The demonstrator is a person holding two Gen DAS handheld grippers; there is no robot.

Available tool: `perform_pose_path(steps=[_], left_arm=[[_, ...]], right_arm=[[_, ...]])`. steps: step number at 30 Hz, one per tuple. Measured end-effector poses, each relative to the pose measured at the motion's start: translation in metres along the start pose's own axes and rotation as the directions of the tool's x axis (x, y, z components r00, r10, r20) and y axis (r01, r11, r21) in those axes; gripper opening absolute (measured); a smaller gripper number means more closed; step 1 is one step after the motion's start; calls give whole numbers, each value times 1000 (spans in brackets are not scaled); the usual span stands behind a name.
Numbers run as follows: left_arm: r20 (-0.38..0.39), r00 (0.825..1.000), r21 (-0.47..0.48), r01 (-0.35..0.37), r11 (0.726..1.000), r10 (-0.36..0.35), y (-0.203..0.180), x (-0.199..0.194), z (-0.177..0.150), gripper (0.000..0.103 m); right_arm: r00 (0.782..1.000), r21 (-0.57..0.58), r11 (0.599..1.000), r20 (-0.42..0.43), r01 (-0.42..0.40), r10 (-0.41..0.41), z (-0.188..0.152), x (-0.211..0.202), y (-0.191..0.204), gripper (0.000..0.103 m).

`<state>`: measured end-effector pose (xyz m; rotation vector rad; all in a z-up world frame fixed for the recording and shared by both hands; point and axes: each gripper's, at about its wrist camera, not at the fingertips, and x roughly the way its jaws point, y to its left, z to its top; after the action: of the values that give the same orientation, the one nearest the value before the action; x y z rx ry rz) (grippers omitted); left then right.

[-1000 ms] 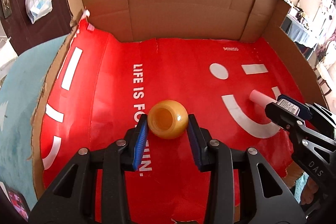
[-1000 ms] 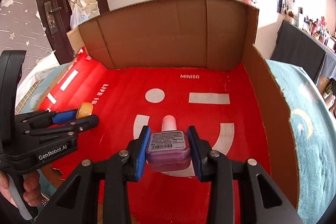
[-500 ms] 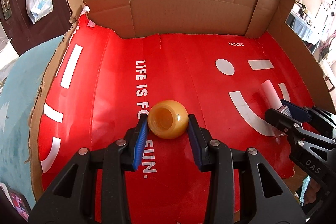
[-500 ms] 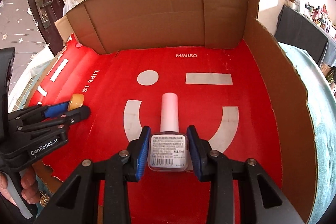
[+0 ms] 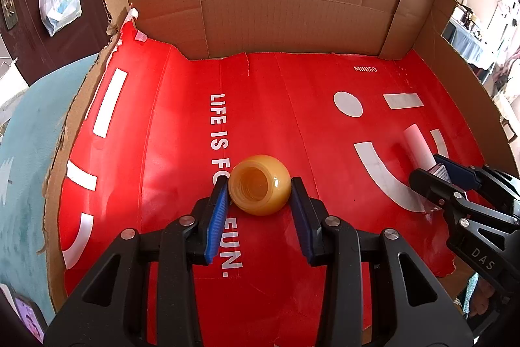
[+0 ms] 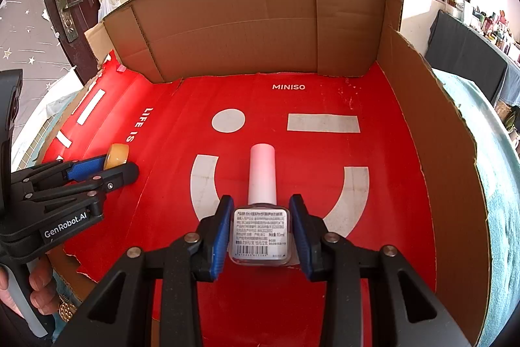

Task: Organize rigid objects
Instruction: 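Open the left tool to drop the orange cup while the right tool sets the pink bottle upright, then withdraw both open tools from the box back toward the items on the table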

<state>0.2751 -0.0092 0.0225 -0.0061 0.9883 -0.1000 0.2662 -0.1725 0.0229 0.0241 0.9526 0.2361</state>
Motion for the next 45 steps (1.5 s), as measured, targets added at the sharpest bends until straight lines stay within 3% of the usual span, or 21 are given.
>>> perform_pose_path(steps=[2, 6, 12, 18, 25, 27, 31, 33, 37, 40, 45], left_arm=[[-2, 1000, -5, 11, 1000, -11, 0, 0, 0, 41], [-13, 1000, -20, 24, 1000, -24, 2, 1, 0, 65], [-17, 1000, -26, 26, 999, -26, 3, 0, -1, 65], [-35, 999, -60, 14, 998, -16, 6, -4, -1, 65], [6, 1000, -93, 19, 996, -19, 16, -26, -5, 66], [14, 1000, -89, 18, 996, -17, 16, -32, -7, 74], [55, 998, -67, 6, 998, -3, 9, -47, -10, 78], [79, 997, -58, 10, 998, -5, 6, -56, -12, 89], [132, 991, -50, 17, 999, -10, 1, -73, -15, 94], [162, 987, -45, 23, 999, -16, -2, -85, -19, 101], [234, 972, -25, 23, 999, -16, -8, -111, -29, 103]], right_arm=[[1000, 1, 1000, 0, -1, 1, 0, 0, 0, 38], [1000, 0, 1000, 0, 0, 0, 0, 0, 0, 38], [1000, -4, 1000, 0, 3, -3, 1, 0, 2, 39], [999, -14, 1000, 38, 15, -14, 3, -12, 4, 53], [996, -3, 1000, 94, 8, -7, 2, -30, 4, 67], [994, -2, 1000, 112, 8, -8, 2, -38, 4, 73], [988, -2, 1000, 156, -1, 1, 0, -52, 6, 85], [984, -6, 1000, 177, -4, 5, -2, -59, 7, 90], [976, -5, 1000, 218, -10, 10, -5, -73, 8, 102], [968, 2, 1000, 251, -20, 19, -8, -83, 6, 103], [948, 0, 999, 316, -39, 37, -15, -101, 7, 103]])
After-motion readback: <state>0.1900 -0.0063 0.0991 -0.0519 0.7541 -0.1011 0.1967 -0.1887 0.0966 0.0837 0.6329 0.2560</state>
